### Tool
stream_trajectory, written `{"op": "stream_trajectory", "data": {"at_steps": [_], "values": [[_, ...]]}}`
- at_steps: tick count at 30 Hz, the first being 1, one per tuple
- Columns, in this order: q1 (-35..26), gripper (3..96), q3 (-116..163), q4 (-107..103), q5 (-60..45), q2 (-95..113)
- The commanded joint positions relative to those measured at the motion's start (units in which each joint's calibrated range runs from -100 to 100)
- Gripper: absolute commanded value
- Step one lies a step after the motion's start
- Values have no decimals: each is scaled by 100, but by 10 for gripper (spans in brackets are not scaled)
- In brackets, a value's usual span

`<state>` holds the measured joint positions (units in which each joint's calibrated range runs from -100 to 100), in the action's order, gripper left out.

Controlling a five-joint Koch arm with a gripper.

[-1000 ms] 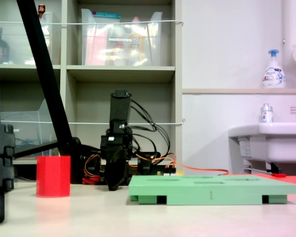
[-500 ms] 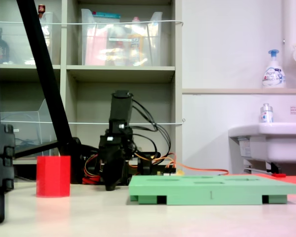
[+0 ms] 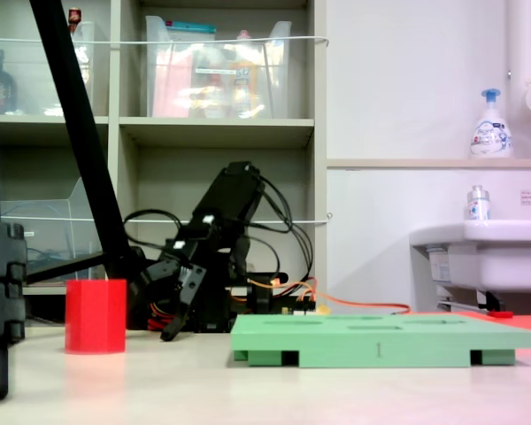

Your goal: Put the octagonal pillar block into the corresponding hole

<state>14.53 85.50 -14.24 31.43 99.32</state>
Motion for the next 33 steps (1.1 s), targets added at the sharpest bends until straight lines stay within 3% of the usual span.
{"op": "stream_trajectory", "data": {"at_steps": [1, 5, 11, 17, 26, 33], "values": [[34, 441, -1371, -2991, 308, 68], [29, 441, -3276, -4743, 557, -113], [73, 442, -7742, -8576, 557, -3954], [24, 542, -9617, -8576, 557, -4973], [-15, 915, -11112, -8576, 718, -6636], [-176, 931, -11411, -8576, 708, -8465]]}}
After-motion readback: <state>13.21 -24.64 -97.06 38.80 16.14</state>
